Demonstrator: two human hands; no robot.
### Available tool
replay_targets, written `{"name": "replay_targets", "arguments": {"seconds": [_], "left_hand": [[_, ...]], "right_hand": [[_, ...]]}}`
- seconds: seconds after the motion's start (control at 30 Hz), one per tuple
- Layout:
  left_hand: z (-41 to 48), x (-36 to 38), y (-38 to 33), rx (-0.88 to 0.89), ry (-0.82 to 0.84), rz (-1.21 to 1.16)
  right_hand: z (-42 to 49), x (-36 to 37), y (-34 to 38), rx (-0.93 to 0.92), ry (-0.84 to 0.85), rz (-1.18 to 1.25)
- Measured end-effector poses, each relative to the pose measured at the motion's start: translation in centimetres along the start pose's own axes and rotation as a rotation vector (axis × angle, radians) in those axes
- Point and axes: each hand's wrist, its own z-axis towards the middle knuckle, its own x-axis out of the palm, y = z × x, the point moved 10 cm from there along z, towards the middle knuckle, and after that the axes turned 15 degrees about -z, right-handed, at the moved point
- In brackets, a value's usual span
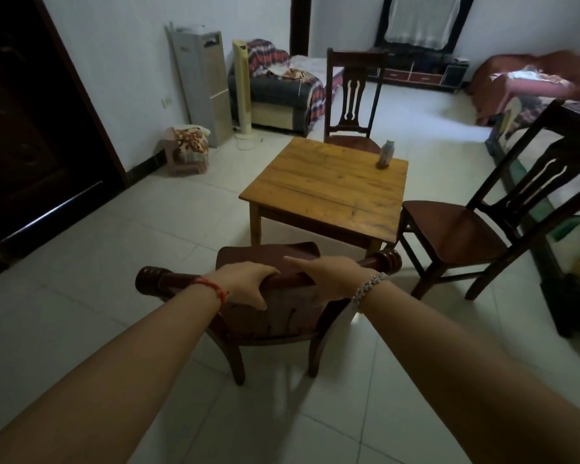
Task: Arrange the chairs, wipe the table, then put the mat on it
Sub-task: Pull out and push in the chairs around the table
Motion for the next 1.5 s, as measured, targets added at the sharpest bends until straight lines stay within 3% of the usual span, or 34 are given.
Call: {"name": "replay_targets", "arguments": {"seconds": [0.17,0.63,1.5], "left_hand": [[0.7,-0.3,0.5,0.048,-0.078,0.135],[-0.3,-1.2,-1.8,0.339,-0.249,0.246],[-1.3,-0.9,-2.7,0.59,-0.279,0.381]], "right_hand": [[0.7,-0.5,-0.1,0.0,-0.079,-0.01],[0.5,-0.5,-0.4,0.01,-0.043,-0.043],[-0.1,-0.5,0.3,0.058,-0.012,-0.056]]}}
